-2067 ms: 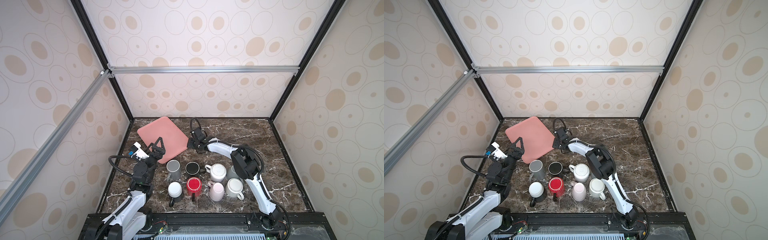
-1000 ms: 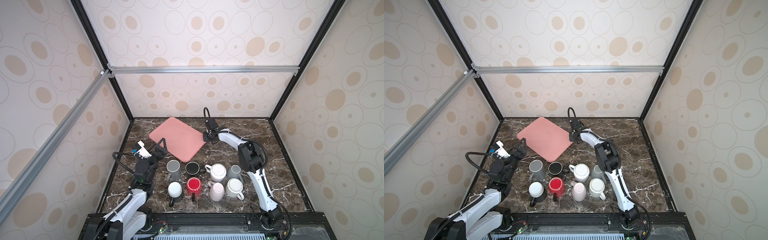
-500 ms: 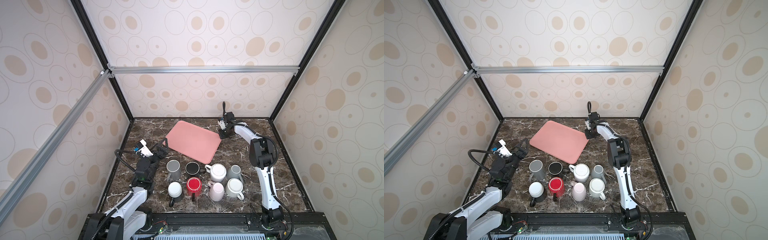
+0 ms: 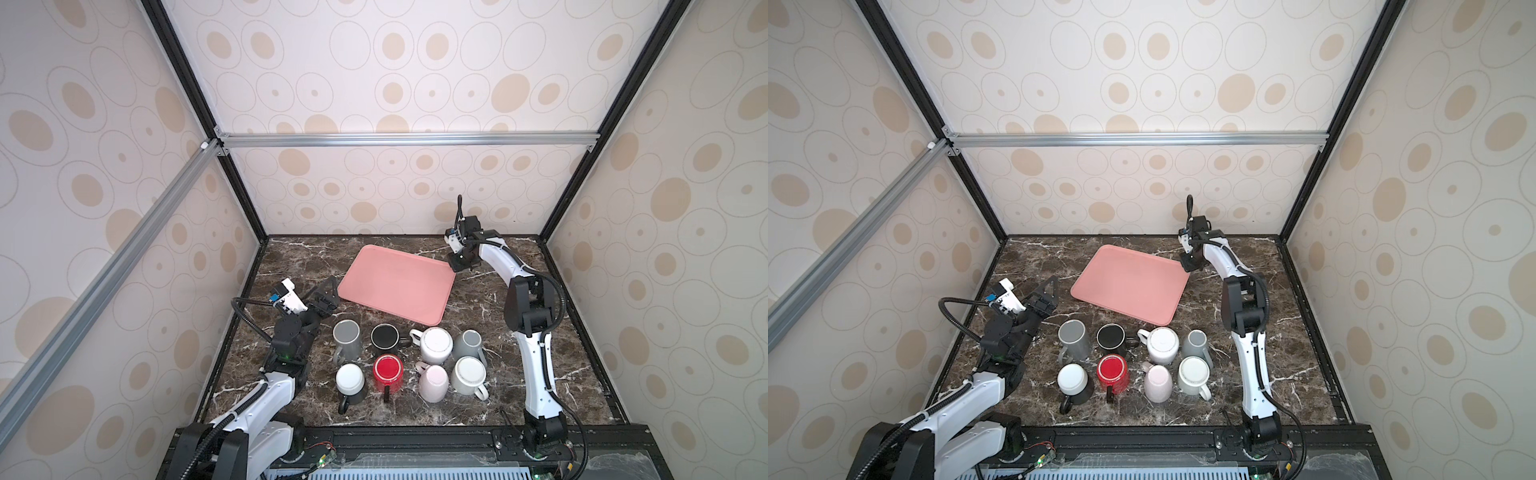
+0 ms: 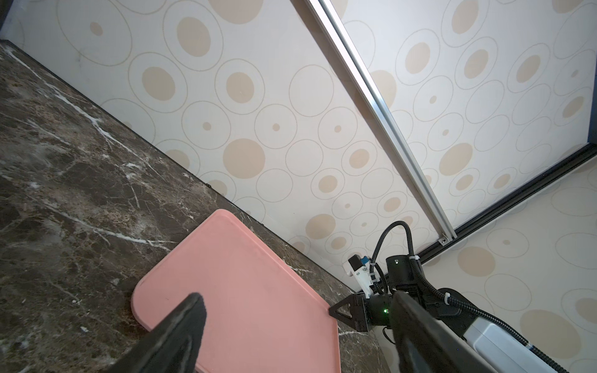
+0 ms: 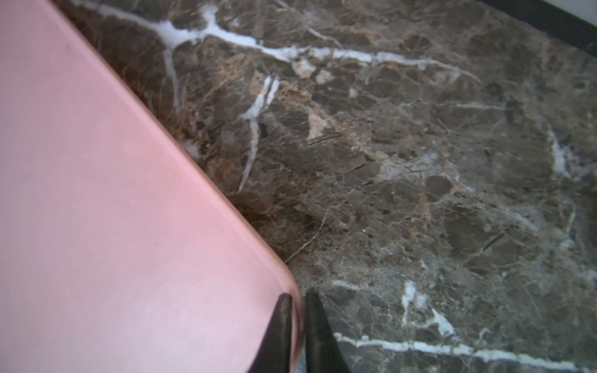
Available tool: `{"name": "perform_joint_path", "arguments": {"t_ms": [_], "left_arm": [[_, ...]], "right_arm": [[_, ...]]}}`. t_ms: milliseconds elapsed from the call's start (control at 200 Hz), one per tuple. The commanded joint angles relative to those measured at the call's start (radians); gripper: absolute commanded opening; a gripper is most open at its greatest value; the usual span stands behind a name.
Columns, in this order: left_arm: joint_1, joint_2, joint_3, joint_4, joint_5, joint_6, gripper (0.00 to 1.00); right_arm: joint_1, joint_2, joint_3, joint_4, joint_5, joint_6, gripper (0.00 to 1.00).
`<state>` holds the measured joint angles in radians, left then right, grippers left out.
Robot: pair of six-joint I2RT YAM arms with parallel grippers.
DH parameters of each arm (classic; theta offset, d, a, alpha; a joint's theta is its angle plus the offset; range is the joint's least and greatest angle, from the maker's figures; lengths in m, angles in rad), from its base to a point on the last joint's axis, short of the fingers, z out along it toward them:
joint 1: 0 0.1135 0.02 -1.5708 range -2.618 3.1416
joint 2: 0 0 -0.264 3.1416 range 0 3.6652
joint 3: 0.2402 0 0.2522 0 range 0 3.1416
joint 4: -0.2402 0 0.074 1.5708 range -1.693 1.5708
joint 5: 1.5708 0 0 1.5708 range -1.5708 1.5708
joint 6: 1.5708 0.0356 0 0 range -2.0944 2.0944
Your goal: Turn the mug right side up
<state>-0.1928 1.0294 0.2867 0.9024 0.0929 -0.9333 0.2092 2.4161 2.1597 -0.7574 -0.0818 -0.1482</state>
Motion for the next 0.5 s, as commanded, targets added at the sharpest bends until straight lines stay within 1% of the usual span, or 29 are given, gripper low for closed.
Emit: {"name": "perform_joint_path", "arguments": {"t_ms": [0,30,55,140,240,300,405,495], "left_arm": [[-0.006,0.002,0.046,0.017,0.014,0.017,0.89],[-0.006,0.001,0.048,0.016,0.014,0.017,0.89],[-0.007,0.001,0.048,0.016,0.015,0.017,0.89],[-0.007,-0.003,0.049,0.015,0.014,0.017,0.90],[-0.008,-0.006,0.048,0.013,0.011,0.014,0.90],[-0.008,-0.006,0.047,0.013,0.011,0.010,0.91],[-0.008,-0.010,0.044,0.014,0.013,0.005,0.91],[-0.007,-0.016,0.040,0.015,0.011,0.002,0.92]], "right_arm": [[0.006,-0.030,-0.006,0.034,0.007,0.149,0.40],[0.005,-0.043,-0.010,0.034,0.009,0.190,0.48],[0.005,-0.059,-0.023,0.044,0.020,0.231,0.52],[0.004,-0.129,-0.092,0.084,0.072,0.423,0.56],[0.007,-0.210,-0.198,0.103,0.064,0.671,0.56],[0.017,-0.249,-0.296,0.137,0.071,0.790,0.56],[0.046,-0.315,-0.484,0.237,0.106,0.933,0.56],[0.064,-0.329,-0.574,0.294,0.104,0.995,0.53]]}}
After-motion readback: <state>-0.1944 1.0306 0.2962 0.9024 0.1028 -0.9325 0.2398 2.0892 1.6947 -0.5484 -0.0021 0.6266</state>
